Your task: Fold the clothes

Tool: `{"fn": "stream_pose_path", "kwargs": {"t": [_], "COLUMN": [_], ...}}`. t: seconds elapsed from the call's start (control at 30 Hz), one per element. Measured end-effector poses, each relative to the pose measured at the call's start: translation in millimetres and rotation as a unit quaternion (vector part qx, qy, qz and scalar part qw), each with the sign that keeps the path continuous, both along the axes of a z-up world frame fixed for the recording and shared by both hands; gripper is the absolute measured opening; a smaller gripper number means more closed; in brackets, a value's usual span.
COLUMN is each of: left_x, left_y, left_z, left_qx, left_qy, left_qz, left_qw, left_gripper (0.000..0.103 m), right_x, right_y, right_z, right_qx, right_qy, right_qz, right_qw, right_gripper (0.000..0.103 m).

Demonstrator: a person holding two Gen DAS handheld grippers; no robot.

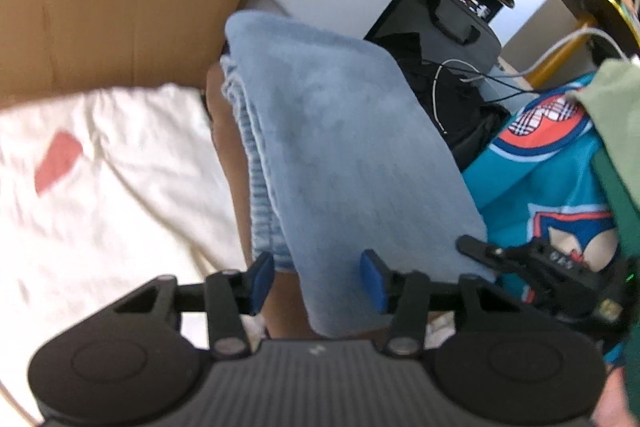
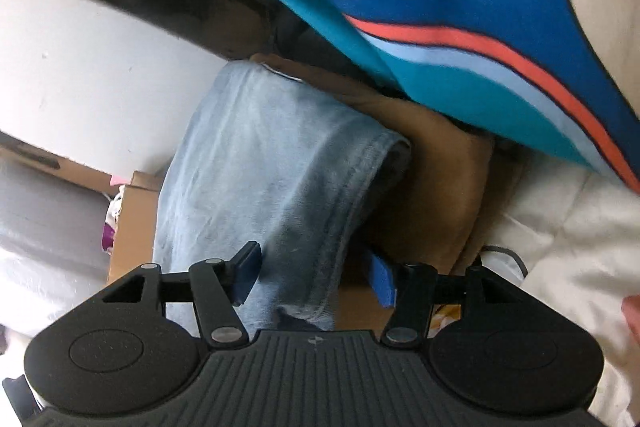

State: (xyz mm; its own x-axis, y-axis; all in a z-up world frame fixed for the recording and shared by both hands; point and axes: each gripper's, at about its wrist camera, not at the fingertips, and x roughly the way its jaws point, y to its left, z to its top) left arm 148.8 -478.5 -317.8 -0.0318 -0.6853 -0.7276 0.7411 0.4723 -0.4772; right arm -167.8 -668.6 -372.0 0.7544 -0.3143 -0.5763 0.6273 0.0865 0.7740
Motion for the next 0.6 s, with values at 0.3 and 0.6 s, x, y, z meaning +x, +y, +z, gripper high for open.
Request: {"fn": "stream_pose_path", "kwargs": {"t": [0.3, 0.6], "left_x": [-2.2, -3.3], "left_y": [7.3, 22.9], "left_z": [2.7, 9.7], "left_qx": [0.009, 0.029], "left_qy": [0.03, 0.022], "left_qz": [-0.002, -0.016], "left_qw": [0.9995, 0.9992], "left_gripper": [0.023, 0.0], "right_x": [-0.6, -7.3], "right_y": [8.2, 10.6], "right_z": [-3.8, 10.5], "right_qx": [-0.003, -0.028], "right_qy": [-0.041, -0.03], "right_qz": [0.019, 0.028], "right_qw": [0.999, 0.999], "right_gripper": [0.024, 0.024]}}
